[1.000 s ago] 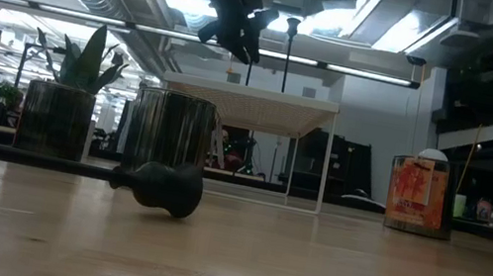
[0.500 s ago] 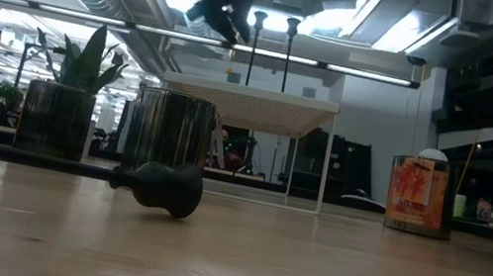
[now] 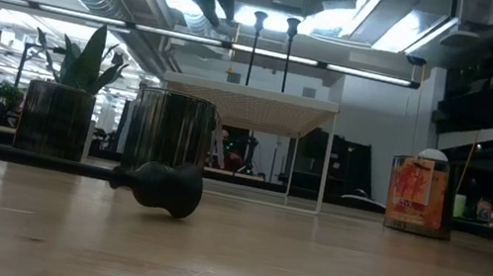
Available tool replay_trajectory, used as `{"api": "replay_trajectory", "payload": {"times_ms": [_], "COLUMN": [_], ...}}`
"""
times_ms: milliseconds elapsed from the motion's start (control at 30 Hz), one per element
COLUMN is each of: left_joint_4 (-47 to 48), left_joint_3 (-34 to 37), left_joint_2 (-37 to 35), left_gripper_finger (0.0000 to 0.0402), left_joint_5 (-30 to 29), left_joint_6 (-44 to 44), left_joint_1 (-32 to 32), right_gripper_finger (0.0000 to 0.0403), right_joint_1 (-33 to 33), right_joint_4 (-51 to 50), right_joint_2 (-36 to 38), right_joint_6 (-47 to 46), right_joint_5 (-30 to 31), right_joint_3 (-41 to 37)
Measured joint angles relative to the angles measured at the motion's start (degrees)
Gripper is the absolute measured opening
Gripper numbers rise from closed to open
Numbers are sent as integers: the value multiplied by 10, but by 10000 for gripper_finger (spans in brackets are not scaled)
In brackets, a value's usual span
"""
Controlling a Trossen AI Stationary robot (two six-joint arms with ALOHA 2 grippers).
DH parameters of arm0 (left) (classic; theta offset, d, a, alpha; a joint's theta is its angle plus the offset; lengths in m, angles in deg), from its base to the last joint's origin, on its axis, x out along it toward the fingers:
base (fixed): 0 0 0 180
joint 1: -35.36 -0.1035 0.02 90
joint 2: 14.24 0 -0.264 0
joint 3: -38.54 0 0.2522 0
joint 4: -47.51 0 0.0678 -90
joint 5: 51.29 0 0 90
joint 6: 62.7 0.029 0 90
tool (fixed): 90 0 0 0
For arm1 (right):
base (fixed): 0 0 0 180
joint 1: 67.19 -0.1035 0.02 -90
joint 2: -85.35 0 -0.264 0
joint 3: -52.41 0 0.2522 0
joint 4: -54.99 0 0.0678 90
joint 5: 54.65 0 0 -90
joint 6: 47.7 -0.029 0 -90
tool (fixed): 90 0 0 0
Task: Pick & Place candle stick holders
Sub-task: Put the black candle holder on the shelf
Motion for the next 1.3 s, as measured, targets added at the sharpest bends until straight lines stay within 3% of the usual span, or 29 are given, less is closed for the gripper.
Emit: {"api": "replay_trajectory", "payload": {"times_ms": [200,333,433,667,1167,1300], "left_joint_4": [5,5,5,5,4,2], "left_joint_3": [0,0,0,0,0,0], "left_joint_2": [1,1,1,1,23,53], "left_gripper_finger": [168,169,168,169,169,169], "left_joint_5": [-11,-26,-32,-32,-28,10], "left_joint_6": [-41,-46,-57,-71,-132,-161], "left_joint_1": [70,110,135,194,356,385], "right_gripper_finger": [39,39,39,39,39,39], "right_joint_1": [0,0,0,0,0,0], "right_joint_4": [-9,-9,-9,35,58,58], "right_joint_2": [0,0,0,0,0,0], "right_joint_6": [62,30,-8,2,1,2], "right_joint_5": [85,108,79,-58,-68,-68], "right_joint_3": [0,0,0,0,0,0]}}
